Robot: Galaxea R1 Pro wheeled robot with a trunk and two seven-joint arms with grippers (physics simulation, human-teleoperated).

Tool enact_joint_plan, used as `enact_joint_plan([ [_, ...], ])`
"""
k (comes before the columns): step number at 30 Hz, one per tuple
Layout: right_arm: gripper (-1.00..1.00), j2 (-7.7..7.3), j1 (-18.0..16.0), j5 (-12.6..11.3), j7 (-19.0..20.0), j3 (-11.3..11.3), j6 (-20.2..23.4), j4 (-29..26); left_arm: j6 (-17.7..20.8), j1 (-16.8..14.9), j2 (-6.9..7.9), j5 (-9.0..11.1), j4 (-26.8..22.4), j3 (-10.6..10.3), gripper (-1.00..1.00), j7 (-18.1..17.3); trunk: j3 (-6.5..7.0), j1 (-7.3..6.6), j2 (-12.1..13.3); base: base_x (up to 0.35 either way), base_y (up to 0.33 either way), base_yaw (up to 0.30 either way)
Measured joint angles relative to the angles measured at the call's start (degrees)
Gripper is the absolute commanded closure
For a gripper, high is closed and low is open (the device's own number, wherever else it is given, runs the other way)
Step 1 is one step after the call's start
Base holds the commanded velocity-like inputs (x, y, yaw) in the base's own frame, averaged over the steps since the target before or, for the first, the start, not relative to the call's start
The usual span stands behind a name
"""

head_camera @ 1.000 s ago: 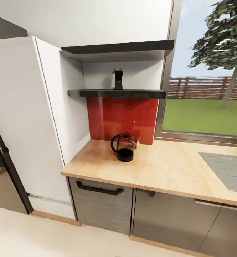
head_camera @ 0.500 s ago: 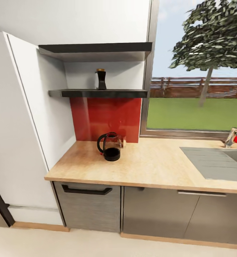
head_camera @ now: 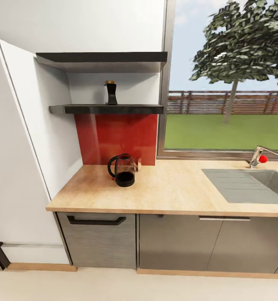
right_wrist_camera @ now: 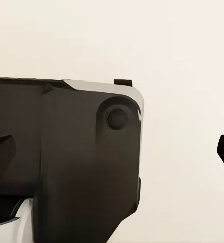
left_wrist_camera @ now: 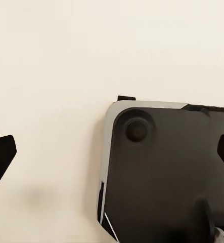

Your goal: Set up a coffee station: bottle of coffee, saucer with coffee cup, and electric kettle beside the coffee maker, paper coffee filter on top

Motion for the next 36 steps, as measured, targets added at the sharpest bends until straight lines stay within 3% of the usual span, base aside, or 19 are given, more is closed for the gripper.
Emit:
enact_joint_plan([
  [14, -1.00, -0.05, 0.0, -0.1, 0.3, -0.2, -0.1, 0.0, -0.1, -0.5, 0.15, -0.6, -0.3, -0.4, -1.00, -0.1, 0.01, 0.00, 0.0, 0.000, 0.000, 0.000],
  [25, -1.00, 0.02, 0.0, -0.1, 0.1, -0.1, -0.2, 0.4, -9.6, -10.5, 0.21, -0.8, -3.9, -0.5, -1.00, -0.1, 0.03, 0.00, 0.0, 0.000, 0.000, 0.000],
  [36, -1.00, 0.09, 0.0, -0.1, 0.1, 0.0, -0.3, 0.4, -10.8, -16.1, 0.83, -0.9, -16.7, -0.4, -1.00, -0.1, 0.02, 0.00, 0.0, 0.000, 0.000, 0.000],
])
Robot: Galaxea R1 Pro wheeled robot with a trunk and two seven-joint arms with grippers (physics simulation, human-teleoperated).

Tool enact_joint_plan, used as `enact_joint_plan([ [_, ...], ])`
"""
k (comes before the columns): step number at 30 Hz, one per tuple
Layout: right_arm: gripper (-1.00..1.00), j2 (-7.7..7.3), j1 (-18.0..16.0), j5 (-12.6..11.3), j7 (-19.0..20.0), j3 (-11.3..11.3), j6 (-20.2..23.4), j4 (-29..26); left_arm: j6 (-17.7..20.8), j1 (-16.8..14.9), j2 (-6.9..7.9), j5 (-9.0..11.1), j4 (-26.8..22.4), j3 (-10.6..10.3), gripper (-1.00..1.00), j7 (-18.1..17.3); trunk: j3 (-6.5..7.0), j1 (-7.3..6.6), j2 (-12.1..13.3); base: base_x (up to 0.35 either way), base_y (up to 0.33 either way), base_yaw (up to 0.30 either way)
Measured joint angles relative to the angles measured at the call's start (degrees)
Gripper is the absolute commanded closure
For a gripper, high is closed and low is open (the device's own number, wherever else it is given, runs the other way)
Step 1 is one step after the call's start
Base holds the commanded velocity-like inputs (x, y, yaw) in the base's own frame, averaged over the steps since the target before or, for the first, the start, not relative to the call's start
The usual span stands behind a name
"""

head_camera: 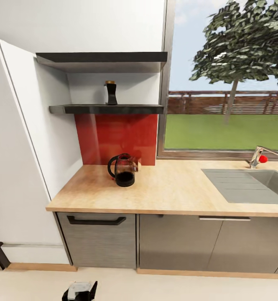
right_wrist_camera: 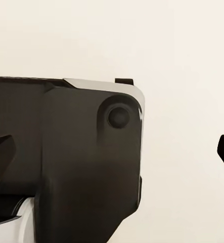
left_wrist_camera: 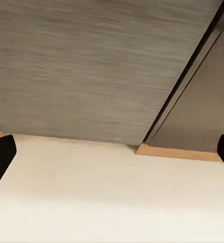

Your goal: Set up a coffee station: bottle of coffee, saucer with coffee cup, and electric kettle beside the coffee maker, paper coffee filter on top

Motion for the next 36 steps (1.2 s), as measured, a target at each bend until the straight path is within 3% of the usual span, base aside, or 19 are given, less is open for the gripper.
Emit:
enact_joint_plan([
  [8, -1.00, 0.09, 0.0, 0.0, 0.0, 0.0, 0.0, 0.0, 0.0, -1.4, 0.03, 0.0, -12.9, 0.3, -1.00, -0.2, 0.00, 0.00, 0.0, 0.000, 0.000, 0.000],
  [10, -1.00, 0.10, 0.0, 0.0, 0.0, 0.0, 0.0, 0.0, 0.4, -1.8, 0.07, -0.1, -19.1, 0.3, -1.00, -0.5, 0.00, 0.00, 0.0, 0.000, 0.000, 0.000],
  [11, -1.00, 0.10, 0.0, 0.0, 0.0, 0.0, 0.0, 0.0, 0.7, -2.2, 0.08, 0.0, -24.9, 0.2, -1.00, -0.6, 0.00, 0.01, 0.0, 0.000, 0.000, 0.000],
  [17, -1.00, 0.13, 0.0, 0.0, -0.1, 0.1, 0.0, 0.0, 1.2, -2.6, -0.41, 0.0, -38.4, 0.1, -1.00, -0.3, 0.00, 0.00, 0.0, 0.000, 0.000, 0.000],
  [19, -1.00, 0.17, 0.0, 0.1, 0.0, 0.1, 0.0, 0.0, 2.1, -3.0, -0.51, -0.1, -46.4, 0.0, -1.00, -0.3, 0.00, 0.00, 0.0, 0.000, 0.000, 0.000],
  [29, -1.00, 0.19, 0.0, 0.0, -0.1, 0.2, 0.0, 0.0, 14.3, -9.2, -0.75, 0.0, -59.6, 0.7, -1.00, 0.0, 0.00, 0.00, 0.0, 0.000, 0.000, 0.000],
  [34, -1.00, 0.20, 0.0, 0.1, 0.0, 0.2, 0.0, 0.0, 24.9, -15.6, -1.02, 1.3, -63.7, 5.4, -1.00, 0.1, 0.00, 0.00, 0.0, 0.000, 0.000, 0.000],
  [35, -1.00, 0.20, 0.0, 0.0, -0.1, 0.2, 0.0, 0.0, 27.4, -18.2, -1.66, 3.1, -64.2, 7.6, -1.00, 0.1, 0.02, 0.00, 0.0, 0.000, 0.000, 0.000],
  [36, -1.00, 0.20, 0.0, 0.0, -0.1, 0.2, 0.0, 0.0, 28.9, -20.5, -1.99, 4.6, -64.3, 8.3, -1.00, 0.1, 0.01, 0.00, 0.0, 0.000, 0.000, 0.000],
])
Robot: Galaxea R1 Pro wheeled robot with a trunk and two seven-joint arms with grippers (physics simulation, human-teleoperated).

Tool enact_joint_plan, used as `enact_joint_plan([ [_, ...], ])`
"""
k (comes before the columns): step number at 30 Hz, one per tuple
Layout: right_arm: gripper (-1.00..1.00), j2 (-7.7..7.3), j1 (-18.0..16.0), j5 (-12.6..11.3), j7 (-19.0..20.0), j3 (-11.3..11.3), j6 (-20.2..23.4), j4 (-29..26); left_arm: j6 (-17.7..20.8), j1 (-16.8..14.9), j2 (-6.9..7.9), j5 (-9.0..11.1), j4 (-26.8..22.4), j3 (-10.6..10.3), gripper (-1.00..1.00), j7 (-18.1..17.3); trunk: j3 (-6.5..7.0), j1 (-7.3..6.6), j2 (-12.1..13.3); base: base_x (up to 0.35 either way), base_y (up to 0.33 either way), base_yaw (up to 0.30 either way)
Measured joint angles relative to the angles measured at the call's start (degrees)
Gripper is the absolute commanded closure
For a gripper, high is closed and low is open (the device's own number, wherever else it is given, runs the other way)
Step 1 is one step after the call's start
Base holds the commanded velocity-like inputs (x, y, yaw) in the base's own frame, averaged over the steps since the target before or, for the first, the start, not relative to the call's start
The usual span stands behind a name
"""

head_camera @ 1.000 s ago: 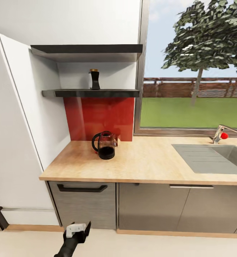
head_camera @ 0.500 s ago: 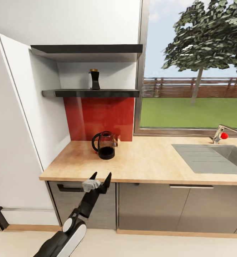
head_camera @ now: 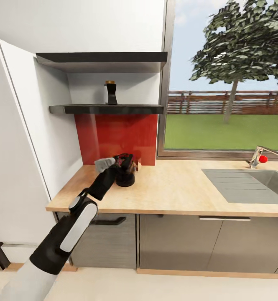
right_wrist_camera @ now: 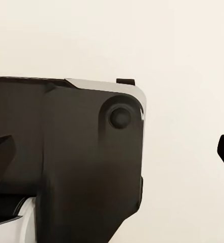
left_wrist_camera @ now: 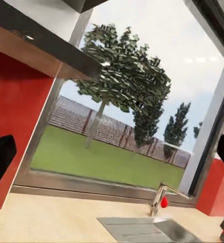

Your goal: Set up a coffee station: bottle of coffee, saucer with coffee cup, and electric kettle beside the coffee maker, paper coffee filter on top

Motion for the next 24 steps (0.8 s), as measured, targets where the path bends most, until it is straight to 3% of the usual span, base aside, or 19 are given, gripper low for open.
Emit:
enact_joint_plan([
  [5, -1.00, 0.00, 0.0, 0.0, 0.0, -0.1, 0.0, 0.0, 8.3, -7.3, -1.51, 3.2, 0.0, 0.7, -1.00, 0.0, -0.01, 0.00, 0.0, 0.000, 0.000, 0.000],
  [8, -1.00, 0.00, 0.0, 0.0, 0.0, -0.1, 0.0, 0.0, 12.4, -11.1, -3.69, 3.9, 0.1, 1.0, -1.00, 0.5, -0.01, 0.00, 0.0, 0.000, 0.000, 0.000],
  [9, -1.00, 0.00, 0.0, 0.0, 0.0, -0.1, 0.0, 0.0, 15.4, -13.9, -4.78, 4.3, 0.1, 1.4, -1.00, 2.6, 0.01, 0.00, 0.0, 0.000, 0.000, 0.000],
  [12, -1.00, 0.00, 0.0, 0.0, 0.0, -0.1, 0.0, 0.0, 17.1, -17.3, -5.65, 5.2, 0.2, 1.7, -1.00, 4.5, 0.00, 0.00, 0.0, 0.000, 0.000, 0.000],
  [13, -1.00, 0.00, 0.0, 0.0, 0.0, -0.1, 0.0, 0.0, 17.6, -19.4, -5.84, 6.4, 0.4, 1.8, -1.00, 5.3, 0.00, 0.00, 0.0, 0.000, 0.000, 0.000],
  [15, -1.00, 0.04, 0.0, 0.0, 0.0, 0.0, 0.0, 0.0, 19.6, -23.0, -5.95, 10.3, 0.9, 3.9, -1.00, 6.6, 0.00, 0.00, 0.0, 0.000, 0.000, 0.000],
  [16, -1.00, 0.05, 0.0, 0.0, 0.0, 0.0, 0.0, 0.0, 20.3, -23.6, -5.95, 11.2, 0.9, 4.6, -1.00, 6.9, -0.01, 0.00, 0.0, 0.000, 0.000, 0.000],
  [18, -1.00, 0.07, 0.0, 0.1, 0.0, 0.0, 0.0, 0.0, 24.5, -26.2, -5.89, 15.0, 1.3, 8.8, -1.00, 7.8, 0.00, 0.00, 0.0, 0.000, 0.000, 0.000],
  [19, -1.00, 0.08, 0.0, 0.1, 0.0, 0.0, 0.0, 0.0, 25.5, -26.8, -5.86, 15.7, 1.5, 9.9, -1.00, 7.9, -0.01, 0.00, 0.0, 0.000, 0.000, 0.000],
  [21, -1.00, 0.08, 0.0, 0.1, 0.0, 0.1, 0.0, 0.0, 29.8, -30.3, -5.67, 18.3, 3.7, 15.2, -1.00, 8.1, 0.00, 0.00, 0.0, 0.000, 0.000, 0.000],
  [24, -1.00, 0.12, 0.0, 0.1, 0.0, 0.1, 0.0, 0.0, 32.3, -33.1, -5.49, 20.2, 6.6, 18.8, -1.00, 8.1, 0.00, 0.00, 0.0, 0.000, 0.000, 0.000],
])
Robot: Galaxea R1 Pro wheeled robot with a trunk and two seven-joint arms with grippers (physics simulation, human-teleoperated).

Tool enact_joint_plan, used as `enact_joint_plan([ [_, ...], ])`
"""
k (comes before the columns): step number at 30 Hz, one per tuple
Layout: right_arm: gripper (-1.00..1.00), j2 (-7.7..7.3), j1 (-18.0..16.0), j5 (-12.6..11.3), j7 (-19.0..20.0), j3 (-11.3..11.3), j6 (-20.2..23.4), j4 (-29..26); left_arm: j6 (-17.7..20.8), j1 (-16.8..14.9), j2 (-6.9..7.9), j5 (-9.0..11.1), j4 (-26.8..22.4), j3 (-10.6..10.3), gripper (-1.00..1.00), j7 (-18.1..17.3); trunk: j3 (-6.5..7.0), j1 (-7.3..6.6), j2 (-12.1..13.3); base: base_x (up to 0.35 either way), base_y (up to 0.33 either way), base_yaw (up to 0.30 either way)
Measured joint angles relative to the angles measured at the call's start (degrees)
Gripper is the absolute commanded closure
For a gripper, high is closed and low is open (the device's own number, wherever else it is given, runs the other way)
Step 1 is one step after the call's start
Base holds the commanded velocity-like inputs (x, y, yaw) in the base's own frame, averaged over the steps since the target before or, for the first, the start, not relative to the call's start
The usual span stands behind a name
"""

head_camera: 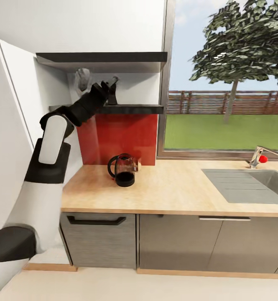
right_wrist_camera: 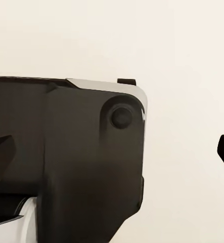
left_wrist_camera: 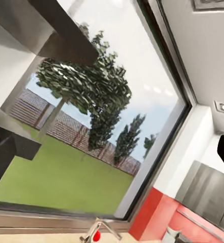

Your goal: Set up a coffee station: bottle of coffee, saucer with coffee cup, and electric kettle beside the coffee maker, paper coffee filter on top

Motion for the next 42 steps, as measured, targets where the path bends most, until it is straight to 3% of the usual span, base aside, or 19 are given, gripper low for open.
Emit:
enact_joint_plan([
  [3, -1.00, 0.03, 0.0, 0.0, 0.0, 0.0, 0.0, 0.0, 2.3, -4.6, 0.35, 1.5, 5.6, 2.9, -1.00, 0.0, 0.00, 0.00, 0.0, 0.000, 0.000, 0.000],
  [6, -1.00, 0.04, 0.0, 0.0, 0.0, 0.0, 0.0, 0.0, 3.0, -9.5, 0.69, 1.6, 11.6, 3.5, -1.00, 0.2, 0.00, 0.00, 0.0, 0.000, 0.000, 0.000],
  [8, -1.00, 0.04, 0.0, 0.0, 0.0, -0.1, 0.0, 0.0, 3.1, -12.6, 0.71, 0.7, 16.0, 3.3, -1.00, 0.7, 0.00, 0.00, 0.0, 0.000, 0.000, 0.000],
  [9, -1.00, 0.04, 0.0, 0.0, 0.0, -0.2, 0.0, 0.0, 3.2, -15.0, 0.73, -1.6, 19.2, 2.9, -1.00, 1.6, 0.00, 0.00, 0.0, 0.000, 0.000, 0.000],
  [12, -1.00, 0.04, 0.0, 0.0, 0.0, -0.3, 0.0, 0.0, 3.0, -18.5, 0.70, -11.4, 24.0, 1.1, -1.00, 3.0, 0.00, 0.00, 0.0, 0.000, 0.000, 0.000],
  [15, -1.00, 0.05, 0.0, 0.0, 0.1, -0.3, 0.0, 0.0, 2.9, -20.9, 0.30, -24.8, 27.5, 0.5, -1.00, 3.4, -0.01, 0.00, 0.0, 0.000, 0.000, 0.000],
  [17, -1.00, 0.05, 0.0, 0.0, 0.1, -0.3, 0.1, 0.0, 2.8, -21.3, 0.16, -29.6, 28.8, 0.4, -1.00, 3.4, -0.01, 0.00, 0.0, 0.000, 0.000, 0.000],
  [18, -1.00, 0.05, 0.0, 0.0, 0.1, -0.2, 0.1, 0.0, 2.6, -21.6, 0.03, -36.0, 31.1, 0.3, -1.00, 3.4, -0.01, 0.00, 0.0, 0.000, 0.000, 0.000],
  [19, -1.00, 0.05, 0.0, 0.0, 0.1, -0.1, 0.1, 0.0, 2.5, -21.7, -0.02, -38.2, 32.2, 0.3, -1.00, 3.5, -0.01, 0.00, 0.0, 0.000, 0.000, 0.000],
  [20, -1.00, 0.05, 0.0, 0.0, 0.1, -0.1, 0.1, 0.0, 2.2, -22.0, -0.23, -43.7, 35.3, 0.4, -1.00, 3.5, -0.01, 0.00, 0.0, 0.000, 0.000, 0.000],
  [22, -1.00, 0.05, 0.0, 0.1, 0.1, 0.0, 0.1, 0.1, 0.7, -22.6, -0.67, -50.0, 39.8, 0.4, -1.00, 3.5, -0.01, 0.00, 0.0, 0.000, 0.000, 0.000],
  [25, -1.00, 0.05, 0.0, 0.1, 0.1, 0.0, 0.1, 0.1, -4.5, -25.0, -1.14, -56.8, 48.1, 0.5, -1.00, 3.5, -0.01, 0.00, 0.0, 0.000, 0.000, 0.000],
  [28, -1.00, 0.05, 0.0, 0.1, 0.1, 0.0, 0.1, 0.1, -6.5, -26.7, -1.45, -58.3, 52.7, 0.7, -1.00, 3.5, -0.01, 0.00, 0.0, 0.000, 0.000, 0.000],
  [30, -1.00, 0.05, 0.0, 0.1, 0.1, 0.1, 0.0, 0.0, -8.1, -28.5, -2.61, -59.3, 56.6, 0.6, -1.00, 3.6, 0.00, 0.00, 0.0, 0.000, 0.000, 0.000],
  [38, -1.00, 0.05, 0.0, 0.1, 0.1, 0.1, 0.0, 0.0, -10.0, -32.1, -3.82, -60.7, 57.0, 0.6, -1.00, 3.6, 0.00, 0.00, 0.0, 0.000, 0.000, 0.000],
  [42, -1.00, 0.04, 0.0, 0.0, 0.1, -0.1, 0.0, 0.0, -13.1, -32.4, -4.88, -61.1, 57.0, 0.6, -1.00, 3.6, -0.01, 0.00, 0.0, 0.000, 0.000, 0.000],
])
